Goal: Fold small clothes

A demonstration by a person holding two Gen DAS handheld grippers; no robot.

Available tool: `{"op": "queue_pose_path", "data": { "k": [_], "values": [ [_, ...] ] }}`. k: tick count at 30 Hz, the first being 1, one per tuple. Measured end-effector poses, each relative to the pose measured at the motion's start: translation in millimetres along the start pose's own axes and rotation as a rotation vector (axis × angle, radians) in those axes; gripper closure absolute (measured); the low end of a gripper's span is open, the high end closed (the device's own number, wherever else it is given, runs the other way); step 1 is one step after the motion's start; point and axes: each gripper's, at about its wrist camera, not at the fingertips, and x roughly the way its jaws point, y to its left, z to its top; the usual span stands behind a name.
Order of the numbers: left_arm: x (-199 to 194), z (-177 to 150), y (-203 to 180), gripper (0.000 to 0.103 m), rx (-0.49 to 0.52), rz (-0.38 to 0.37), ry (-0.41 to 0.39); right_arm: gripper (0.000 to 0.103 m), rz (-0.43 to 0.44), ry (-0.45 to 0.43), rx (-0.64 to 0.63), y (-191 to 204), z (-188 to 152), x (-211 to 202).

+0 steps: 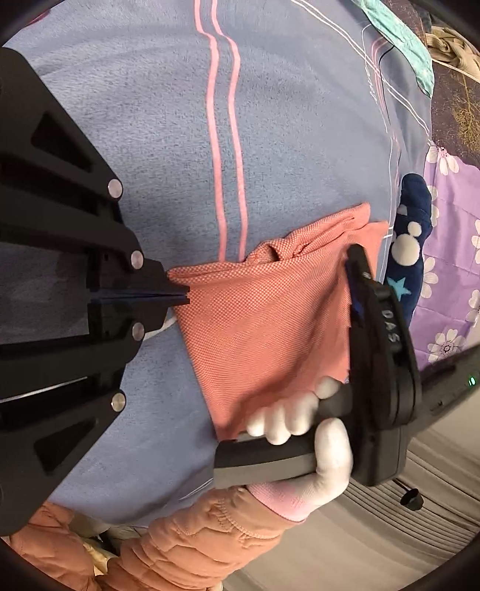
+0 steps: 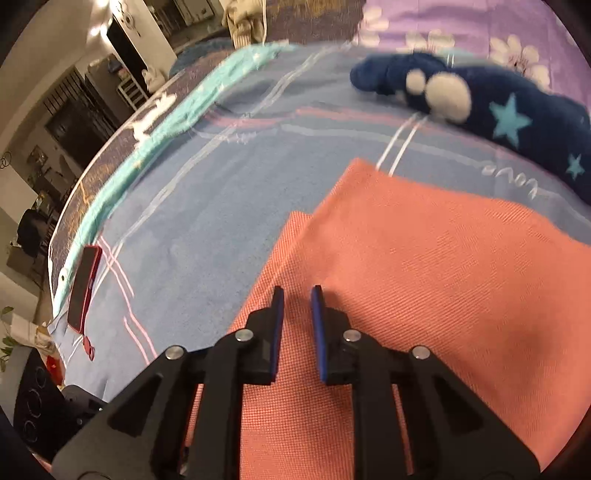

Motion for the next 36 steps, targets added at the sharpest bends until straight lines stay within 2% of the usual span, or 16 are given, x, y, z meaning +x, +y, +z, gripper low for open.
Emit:
{"op": "queue_pose_path", "data": {
  "k": [2,4,6,9,10,13,16,19,22,26,28,33,36],
  "values": [
    [-7.9,2.3,-3.0,0.100,0.014,0.010,-0.027,0.085,-0.023,-0.039,-0.019,3.8,4.0,-6.0],
    [-14.4,5.3,-5.5,0.099,0.028,0.011,-0.085,0.085,-0.014,-0.029,-0.006,5.4,9.1,0.0],
    [-12.8,14.5,-4.8,0.086,0.003,0.005,-0.114,0.083,-0.007,0.032,0.015,5.2,10.6,21.7],
    [16.8,16.3,4.4,0.087,-0.028,0.047,-0.034,0.082,-0.047,-0.021,-0.025,9.7,3.3,32.2],
    [17.8,13.9,6.1,0.087,-0.032,0.028,-0.048,0.082,-0.056,-0.029,-0.034,11.9,2.0,30.3],
    [12.4,12.2,13.9,0.088,-0.076,-0.002,-0.052,0.085,-0.064,-0.053,-0.011,9.0,-1.4,13.3],
    [7.2,6.1,12.8,0.089,-0.071,-0.001,-0.064,0.086,-0.025,-0.131,0.054,0.6,-11.7,-22.9],
    [5.4,2.2,13.1,0.089,-0.073,0.002,-0.071,0.085,-0.007,-0.173,-0.005,3.6,-34.3,-57.4],
    [8.7,5.8,13.9,0.089,-0.074,0.010,-0.073,0.067,-0.029,-0.179,-0.075,7.8,-70.7,-81.6],
    [8.4,5.7,4.2,0.089,-0.036,0.062,-0.072,0.066,-0.063,-0.169,-0.130,20.1,-113.1,-94.9],
    [8.6,5.8,-1.3,0.088,-0.009,0.084,-0.072,0.061,-0.104,-0.165,-0.186,31.1,-130.2,-98.5],
    [8.2,6.0,-5.1,0.085,0.014,0.118,-0.072,0.048,-0.188,-0.124,-0.312,56.2,-154.7,-93.8],
    [6.3,4.6,-8.9,0.078,0.023,0.132,-0.075,0.048,-0.196,-0.116,-0.339,61.5,-161.4,-90.8]
  ]
}}
